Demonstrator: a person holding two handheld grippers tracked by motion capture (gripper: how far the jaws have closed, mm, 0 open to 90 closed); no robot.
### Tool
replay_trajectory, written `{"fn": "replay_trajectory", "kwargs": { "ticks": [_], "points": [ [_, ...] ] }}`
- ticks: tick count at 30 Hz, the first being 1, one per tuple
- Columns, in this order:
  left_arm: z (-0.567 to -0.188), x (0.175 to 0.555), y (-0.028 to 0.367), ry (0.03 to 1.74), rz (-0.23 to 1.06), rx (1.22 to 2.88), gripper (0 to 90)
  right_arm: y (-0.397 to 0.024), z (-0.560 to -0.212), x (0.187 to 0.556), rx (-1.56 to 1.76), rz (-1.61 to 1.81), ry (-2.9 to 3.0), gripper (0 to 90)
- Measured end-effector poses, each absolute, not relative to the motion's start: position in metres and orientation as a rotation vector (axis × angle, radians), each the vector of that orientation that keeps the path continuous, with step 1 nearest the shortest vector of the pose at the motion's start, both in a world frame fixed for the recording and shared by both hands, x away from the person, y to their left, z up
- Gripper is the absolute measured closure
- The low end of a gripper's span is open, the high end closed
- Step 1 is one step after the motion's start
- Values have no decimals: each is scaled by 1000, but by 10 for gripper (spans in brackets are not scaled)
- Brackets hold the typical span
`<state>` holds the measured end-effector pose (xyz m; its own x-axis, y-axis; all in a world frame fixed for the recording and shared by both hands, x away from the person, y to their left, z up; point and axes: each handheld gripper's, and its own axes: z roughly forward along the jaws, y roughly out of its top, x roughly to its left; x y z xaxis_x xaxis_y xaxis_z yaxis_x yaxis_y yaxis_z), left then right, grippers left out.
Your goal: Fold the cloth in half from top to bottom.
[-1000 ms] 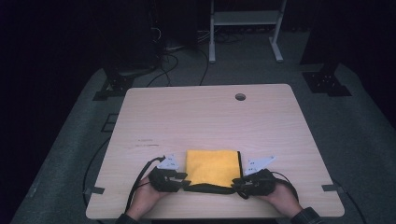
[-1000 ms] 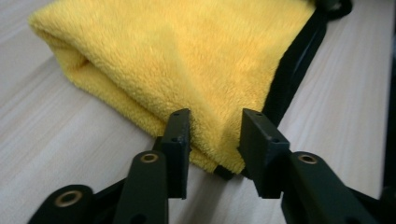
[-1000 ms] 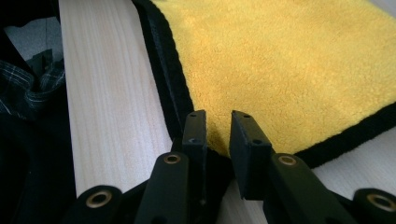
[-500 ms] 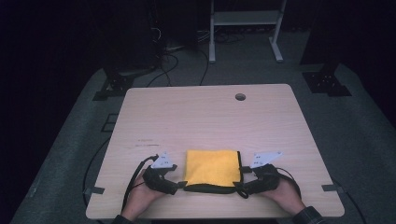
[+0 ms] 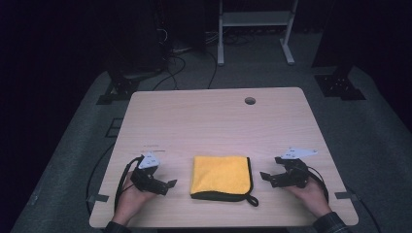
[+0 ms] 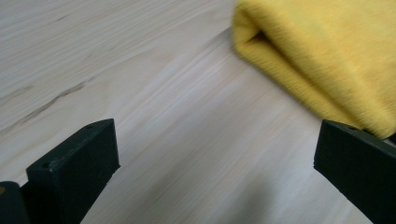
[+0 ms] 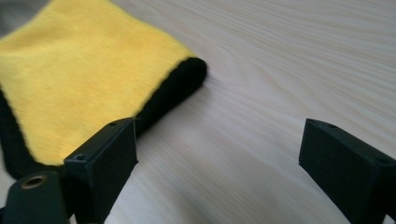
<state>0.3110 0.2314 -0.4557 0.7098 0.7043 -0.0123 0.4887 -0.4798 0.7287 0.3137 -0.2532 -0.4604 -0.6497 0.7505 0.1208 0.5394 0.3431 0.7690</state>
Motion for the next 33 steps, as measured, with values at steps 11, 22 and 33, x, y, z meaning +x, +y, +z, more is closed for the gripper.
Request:
{"fn": "replay_trajectory", "kwargs": {
  "ticks": [11,22,33],
  "points": [
    [-470,302,271,997,391,2193,0,-290,-475,313,1270,1067,2292,78],
    [-480,291,287,1018,423,2201,0,-311,-486,308,1308,948,2231,64],
    [-483,287,288,1004,441,2170,0,-316,-488,309,1332,944,2211,27]
  ]
}}
